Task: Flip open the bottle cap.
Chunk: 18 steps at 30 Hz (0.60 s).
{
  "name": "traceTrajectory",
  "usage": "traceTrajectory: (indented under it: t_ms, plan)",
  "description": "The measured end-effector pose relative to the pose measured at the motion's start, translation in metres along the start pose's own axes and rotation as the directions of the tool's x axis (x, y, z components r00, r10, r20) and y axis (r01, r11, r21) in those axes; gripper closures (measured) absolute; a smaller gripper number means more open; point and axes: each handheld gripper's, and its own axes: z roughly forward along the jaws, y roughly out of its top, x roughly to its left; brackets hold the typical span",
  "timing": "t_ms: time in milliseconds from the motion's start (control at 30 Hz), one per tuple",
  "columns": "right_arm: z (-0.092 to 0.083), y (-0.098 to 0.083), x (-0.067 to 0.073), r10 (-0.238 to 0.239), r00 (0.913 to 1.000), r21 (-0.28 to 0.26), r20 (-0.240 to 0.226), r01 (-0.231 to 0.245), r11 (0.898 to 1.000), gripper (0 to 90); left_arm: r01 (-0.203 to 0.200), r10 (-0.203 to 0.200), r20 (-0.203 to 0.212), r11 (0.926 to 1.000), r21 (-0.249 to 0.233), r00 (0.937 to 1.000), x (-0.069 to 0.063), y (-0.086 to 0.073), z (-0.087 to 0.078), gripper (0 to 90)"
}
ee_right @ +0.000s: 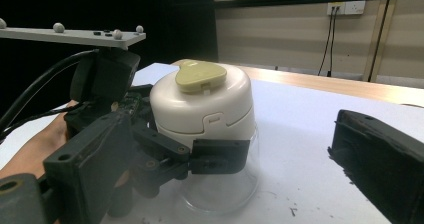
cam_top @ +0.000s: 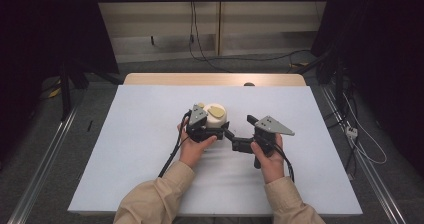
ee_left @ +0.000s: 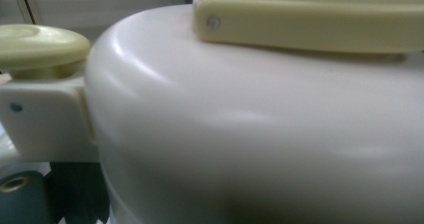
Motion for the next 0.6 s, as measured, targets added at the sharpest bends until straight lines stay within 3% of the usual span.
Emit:
traceTrajectory:
  t_ms: [167,267,500,600]
  plan:
    - [0.006,-0.002,0.001,0.018,0.9996,0.026,-0.021,-0.018,0.999,2.7,-0.006,0.006,-0.001,1.0,0.005,1.0,0.0,0.0,0.0,5.7]
    - [0.01,-0.003,0.003,-0.003,0.9997,0.05,-0.023,0.005,0.999,2.7,-0.005,0.005,-0.002,1.0,0.005,1.0,0.0,0.0,0.0,5.8]
    - [0.016,-0.003,0.006,-0.01,0.9999,0.062,-0.013,0.011,0.998,3.3,-0.005,0.005,-0.003,1.0,0.007,1.0,0.0,0.0,0.0,5.7]
    - [0.017,-0.002,0.006,-0.008,0.9994,0.056,-0.035,0.01,0.998,2.1,-0.006,0.006,-0.004,1.0,0.007,1.0,0.0,0.0,0.0,5.7]
